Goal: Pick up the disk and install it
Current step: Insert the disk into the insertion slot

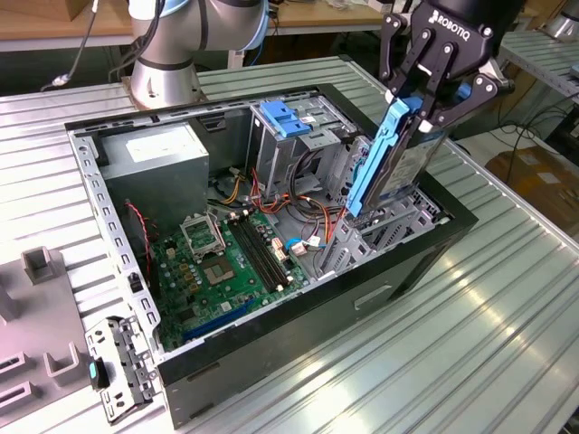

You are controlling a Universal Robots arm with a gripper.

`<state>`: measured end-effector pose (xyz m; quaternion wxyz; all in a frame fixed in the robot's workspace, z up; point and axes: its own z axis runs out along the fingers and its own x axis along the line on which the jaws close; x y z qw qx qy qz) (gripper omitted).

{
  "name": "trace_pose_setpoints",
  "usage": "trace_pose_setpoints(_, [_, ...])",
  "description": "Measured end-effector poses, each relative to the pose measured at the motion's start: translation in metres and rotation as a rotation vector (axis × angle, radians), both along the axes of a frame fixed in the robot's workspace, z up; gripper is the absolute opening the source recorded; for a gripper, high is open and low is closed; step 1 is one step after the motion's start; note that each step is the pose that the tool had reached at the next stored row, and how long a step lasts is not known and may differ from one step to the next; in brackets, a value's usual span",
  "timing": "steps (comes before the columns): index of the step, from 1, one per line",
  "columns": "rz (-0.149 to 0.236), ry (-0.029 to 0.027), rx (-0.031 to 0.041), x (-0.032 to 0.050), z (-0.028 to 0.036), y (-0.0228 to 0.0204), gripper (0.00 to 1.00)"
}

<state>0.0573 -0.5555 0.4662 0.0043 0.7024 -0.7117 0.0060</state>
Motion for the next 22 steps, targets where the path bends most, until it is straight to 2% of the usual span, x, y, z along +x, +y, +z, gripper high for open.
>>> trace_pose_setpoints(2, [0.000, -0.0031, 0.0003, 0.0001, -0.0029, -0.0005, 0.37])
trace_pose_setpoints(14, [0.000, -0.0031, 0.0000, 0.0006, -0.0159, -0.0049, 0.37])
trace_pose_setpoints(22, [0.000, -0.0031, 0.0000, 0.0025, -0.0186, -0.0054, 0.37])
